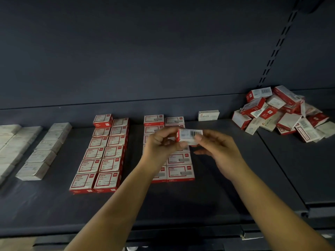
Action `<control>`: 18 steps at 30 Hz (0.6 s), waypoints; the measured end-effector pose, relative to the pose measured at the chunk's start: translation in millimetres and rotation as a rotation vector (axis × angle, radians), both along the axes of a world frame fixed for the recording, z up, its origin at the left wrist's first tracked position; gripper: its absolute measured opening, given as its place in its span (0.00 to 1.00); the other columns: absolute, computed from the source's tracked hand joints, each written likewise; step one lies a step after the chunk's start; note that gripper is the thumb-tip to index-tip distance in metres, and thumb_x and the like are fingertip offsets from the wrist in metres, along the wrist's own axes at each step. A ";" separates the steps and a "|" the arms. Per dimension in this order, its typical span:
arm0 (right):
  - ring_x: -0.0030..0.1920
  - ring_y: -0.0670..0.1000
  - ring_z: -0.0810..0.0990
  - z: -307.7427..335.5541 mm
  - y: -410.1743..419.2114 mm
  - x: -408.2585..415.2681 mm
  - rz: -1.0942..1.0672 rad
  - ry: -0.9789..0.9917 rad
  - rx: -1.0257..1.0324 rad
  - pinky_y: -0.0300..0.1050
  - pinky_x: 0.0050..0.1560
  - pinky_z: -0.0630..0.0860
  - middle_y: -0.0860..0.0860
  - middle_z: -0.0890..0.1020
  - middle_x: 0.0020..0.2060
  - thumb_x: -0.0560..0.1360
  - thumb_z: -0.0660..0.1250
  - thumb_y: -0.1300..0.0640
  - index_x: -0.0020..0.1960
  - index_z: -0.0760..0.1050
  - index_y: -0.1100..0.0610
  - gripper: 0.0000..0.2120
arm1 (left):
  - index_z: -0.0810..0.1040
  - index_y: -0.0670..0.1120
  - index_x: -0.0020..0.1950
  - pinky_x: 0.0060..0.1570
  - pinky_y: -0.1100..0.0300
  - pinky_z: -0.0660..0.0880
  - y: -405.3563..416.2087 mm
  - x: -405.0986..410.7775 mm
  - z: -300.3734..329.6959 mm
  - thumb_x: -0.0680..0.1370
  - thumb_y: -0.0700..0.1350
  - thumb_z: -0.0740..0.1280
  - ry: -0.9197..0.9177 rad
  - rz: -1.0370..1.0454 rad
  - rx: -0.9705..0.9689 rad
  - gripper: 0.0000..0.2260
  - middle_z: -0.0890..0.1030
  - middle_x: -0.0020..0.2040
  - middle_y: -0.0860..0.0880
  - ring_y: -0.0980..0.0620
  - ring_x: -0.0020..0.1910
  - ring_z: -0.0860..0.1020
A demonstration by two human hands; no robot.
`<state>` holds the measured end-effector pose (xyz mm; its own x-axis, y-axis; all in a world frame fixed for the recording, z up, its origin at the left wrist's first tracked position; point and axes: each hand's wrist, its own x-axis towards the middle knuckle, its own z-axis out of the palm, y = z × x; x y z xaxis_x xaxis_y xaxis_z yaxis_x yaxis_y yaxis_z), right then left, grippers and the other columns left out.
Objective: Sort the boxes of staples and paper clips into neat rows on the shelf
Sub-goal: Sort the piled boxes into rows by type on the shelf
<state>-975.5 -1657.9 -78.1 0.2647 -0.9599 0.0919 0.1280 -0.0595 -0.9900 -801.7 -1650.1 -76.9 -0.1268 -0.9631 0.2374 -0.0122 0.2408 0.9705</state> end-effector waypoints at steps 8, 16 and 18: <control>0.52 0.48 0.81 3.6 -0.4 1.0 -0.103 -0.183 -0.115 0.37 0.45 0.77 0.51 0.83 0.48 0.60 0.71 0.66 0.51 0.76 0.58 0.19 | 0.74 0.48 0.61 0.51 0.62 0.75 6.2 1.6 -0.3 0.69 0.42 0.69 0.063 -0.067 0.074 0.20 0.82 0.54 0.48 0.52 0.56 0.79; 0.55 0.52 0.80 0.3 11.1 6.3 -0.092 -0.212 -0.139 0.39 0.47 0.77 0.52 0.82 0.51 0.61 0.70 0.66 0.53 0.75 0.59 0.20 | 0.77 0.43 0.58 0.54 0.60 0.75 11.7 0.1 -4.6 0.72 0.42 0.68 0.125 -0.010 0.119 0.15 0.82 0.53 0.49 0.50 0.56 0.79; 0.56 0.52 0.79 1.5 13.1 6.9 -0.023 -0.243 -0.121 0.41 0.49 0.77 0.50 0.82 0.51 0.61 0.73 0.65 0.57 0.73 0.59 0.25 | 0.76 0.43 0.59 0.57 0.56 0.75 12.2 2.2 -6.6 0.72 0.47 0.71 0.216 0.023 0.216 0.18 0.82 0.54 0.47 0.49 0.58 0.78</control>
